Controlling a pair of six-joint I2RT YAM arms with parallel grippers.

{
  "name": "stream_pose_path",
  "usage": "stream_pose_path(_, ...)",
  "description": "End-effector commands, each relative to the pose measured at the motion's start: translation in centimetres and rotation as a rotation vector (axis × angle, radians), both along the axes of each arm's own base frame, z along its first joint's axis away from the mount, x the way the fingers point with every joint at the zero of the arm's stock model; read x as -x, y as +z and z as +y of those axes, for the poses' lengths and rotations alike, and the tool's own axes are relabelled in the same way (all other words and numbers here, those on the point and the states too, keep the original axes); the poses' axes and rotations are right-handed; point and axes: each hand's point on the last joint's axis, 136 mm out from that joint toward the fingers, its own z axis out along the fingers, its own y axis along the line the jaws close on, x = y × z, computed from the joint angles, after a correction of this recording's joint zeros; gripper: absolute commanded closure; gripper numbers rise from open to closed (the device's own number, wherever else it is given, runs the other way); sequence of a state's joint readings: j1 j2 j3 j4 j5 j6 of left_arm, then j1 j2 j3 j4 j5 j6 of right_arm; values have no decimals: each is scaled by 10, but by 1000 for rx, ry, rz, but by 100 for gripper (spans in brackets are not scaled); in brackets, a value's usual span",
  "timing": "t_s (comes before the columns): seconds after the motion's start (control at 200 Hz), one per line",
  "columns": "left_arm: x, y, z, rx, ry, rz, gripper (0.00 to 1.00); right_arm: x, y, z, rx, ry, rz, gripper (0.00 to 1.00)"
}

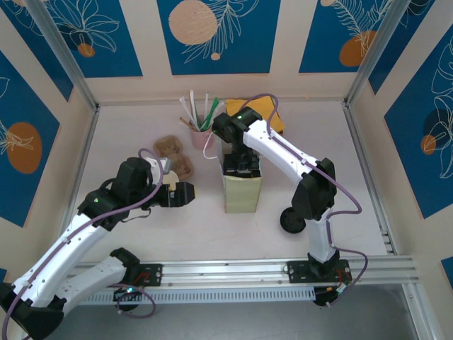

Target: Pack the takeout coffee

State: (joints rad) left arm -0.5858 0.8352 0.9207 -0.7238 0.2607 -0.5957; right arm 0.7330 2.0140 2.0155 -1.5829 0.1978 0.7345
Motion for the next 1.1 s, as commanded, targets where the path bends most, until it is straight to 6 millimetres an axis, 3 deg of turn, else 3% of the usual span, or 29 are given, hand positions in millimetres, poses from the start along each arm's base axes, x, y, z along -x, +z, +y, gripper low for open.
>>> stream_pose_path(0.0, 3, 0, -4, 9, -21, 2, 0, 6, 9, -1, -15, -12, -3, 35)
stream_pose_path(1.095, 3, 0, -4, 7, -22, 4, 0, 3, -4, -2, -12, -12, 1, 35)
